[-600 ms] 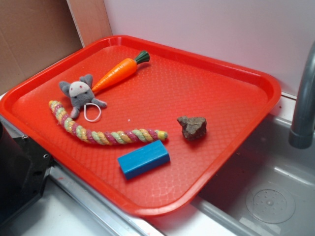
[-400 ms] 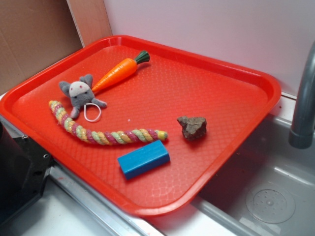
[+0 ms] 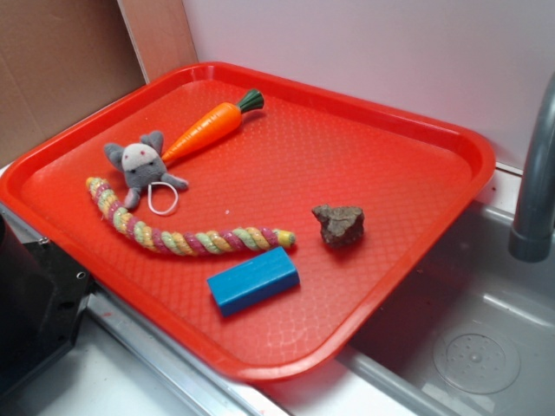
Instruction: Grab the rock.
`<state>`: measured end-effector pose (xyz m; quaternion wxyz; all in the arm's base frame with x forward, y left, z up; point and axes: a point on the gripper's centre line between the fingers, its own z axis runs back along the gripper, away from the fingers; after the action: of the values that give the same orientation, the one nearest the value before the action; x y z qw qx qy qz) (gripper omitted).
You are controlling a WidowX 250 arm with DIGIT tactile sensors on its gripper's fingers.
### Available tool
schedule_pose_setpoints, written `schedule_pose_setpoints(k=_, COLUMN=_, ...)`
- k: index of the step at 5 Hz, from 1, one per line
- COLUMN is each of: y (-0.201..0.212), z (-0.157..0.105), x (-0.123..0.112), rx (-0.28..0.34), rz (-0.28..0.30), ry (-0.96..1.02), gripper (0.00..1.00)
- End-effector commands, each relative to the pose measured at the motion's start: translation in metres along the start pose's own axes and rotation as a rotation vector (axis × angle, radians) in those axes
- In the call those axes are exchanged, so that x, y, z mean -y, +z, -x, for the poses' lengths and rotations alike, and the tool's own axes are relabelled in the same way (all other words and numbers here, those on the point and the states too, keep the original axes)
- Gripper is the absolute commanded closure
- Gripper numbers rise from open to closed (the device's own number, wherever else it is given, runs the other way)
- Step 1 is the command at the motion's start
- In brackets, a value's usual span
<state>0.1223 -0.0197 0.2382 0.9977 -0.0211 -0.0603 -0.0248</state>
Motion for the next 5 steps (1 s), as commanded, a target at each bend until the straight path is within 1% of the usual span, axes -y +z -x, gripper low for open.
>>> schedule_pose_setpoints(k=1, y=-0.014, z=-0.022, x=0.015, rx=0.074, rz=0.003, ry=-0.294, gripper=0.00)
schedule_pose_setpoints(k=2, y=-0.028, z=-0.035, x=0.033, rx=0.123, rz=-0.041, ry=-0.405, gripper=0.00)
schedule_pose_setpoints(k=3, y=-0.052, z=-0.054, x=0.056, rx=0.115, rz=-0.022, ry=-0.487, gripper=0.00)
schedule_pose_setpoints(k=4, y=-0.076, z=-0.064, x=0.078, rx=0.102, rz=-0.038, ry=-0.509, gripper=0.00)
schedule_pose_setpoints(k=5, y=-0.101, z=-0.073, x=0.093, rx=0.071, rz=-0.059, ry=-0.545, gripper=0.00)
